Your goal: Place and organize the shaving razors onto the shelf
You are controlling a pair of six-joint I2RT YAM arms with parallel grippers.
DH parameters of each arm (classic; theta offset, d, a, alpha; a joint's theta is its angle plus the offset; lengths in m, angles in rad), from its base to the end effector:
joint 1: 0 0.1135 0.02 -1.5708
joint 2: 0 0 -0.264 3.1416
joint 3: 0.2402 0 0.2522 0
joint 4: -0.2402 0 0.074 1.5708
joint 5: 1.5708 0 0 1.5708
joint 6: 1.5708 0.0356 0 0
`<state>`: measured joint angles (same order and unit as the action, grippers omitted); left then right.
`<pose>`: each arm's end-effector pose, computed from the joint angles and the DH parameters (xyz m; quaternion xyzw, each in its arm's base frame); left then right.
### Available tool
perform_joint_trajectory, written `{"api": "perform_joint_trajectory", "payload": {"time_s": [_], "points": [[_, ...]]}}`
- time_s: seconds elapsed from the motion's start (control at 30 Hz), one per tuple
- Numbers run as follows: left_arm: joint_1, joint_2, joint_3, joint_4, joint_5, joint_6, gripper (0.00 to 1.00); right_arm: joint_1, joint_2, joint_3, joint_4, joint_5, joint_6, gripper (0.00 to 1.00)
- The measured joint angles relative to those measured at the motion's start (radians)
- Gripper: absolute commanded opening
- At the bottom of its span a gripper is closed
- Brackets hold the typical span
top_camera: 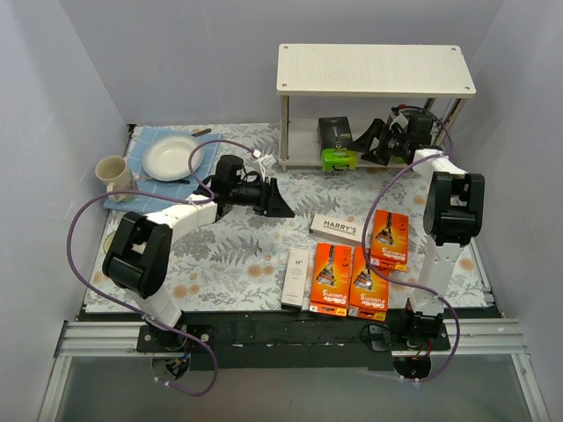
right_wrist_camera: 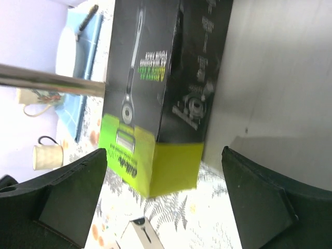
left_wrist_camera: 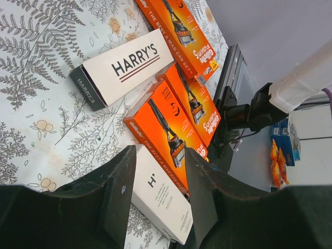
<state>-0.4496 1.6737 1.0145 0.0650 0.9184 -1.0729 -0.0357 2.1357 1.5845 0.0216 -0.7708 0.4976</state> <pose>0.3090 -0.1805 0.2200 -0.0448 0.8173 -0.5735 0.0344 0.4879 0.0074 0.2090 0.0315 0.8247 0.4230 0.3740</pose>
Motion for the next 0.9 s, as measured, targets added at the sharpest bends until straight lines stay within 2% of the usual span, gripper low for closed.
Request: {"api": "perform_joint_trajectory", "payload": {"time_s": [0.3,0.43,0.53,0.73,0.9], "points": [[-0.006,0.0,0.0,0.018,-0.023,-0.001,0.43,0.01,-0.204,-0.132,-0.154,0.145,-0.185,0.99],[-0.006,-0.005,0.0,0.016,-0.033,0.006,0.43,0.046,-0.39,-0.333,-0.15,0.284,-0.34,0.99],[-0.006,-0.028,-0.001,0.006,-0.043,0.021,0.43,0.122,-0.499,-0.447,-0.151,0.37,-0.444,0.99],[0.01,-0.117,-0.027,-0.011,-0.048,0.048,0.44,0.314,-0.511,-0.447,-0.1,0.541,-0.585,0.97],[0.032,-0.173,-0.055,-0.014,-0.051,0.06,0.44,0.411,-0.427,-0.319,-0.046,0.711,-0.637,0.9]]}}
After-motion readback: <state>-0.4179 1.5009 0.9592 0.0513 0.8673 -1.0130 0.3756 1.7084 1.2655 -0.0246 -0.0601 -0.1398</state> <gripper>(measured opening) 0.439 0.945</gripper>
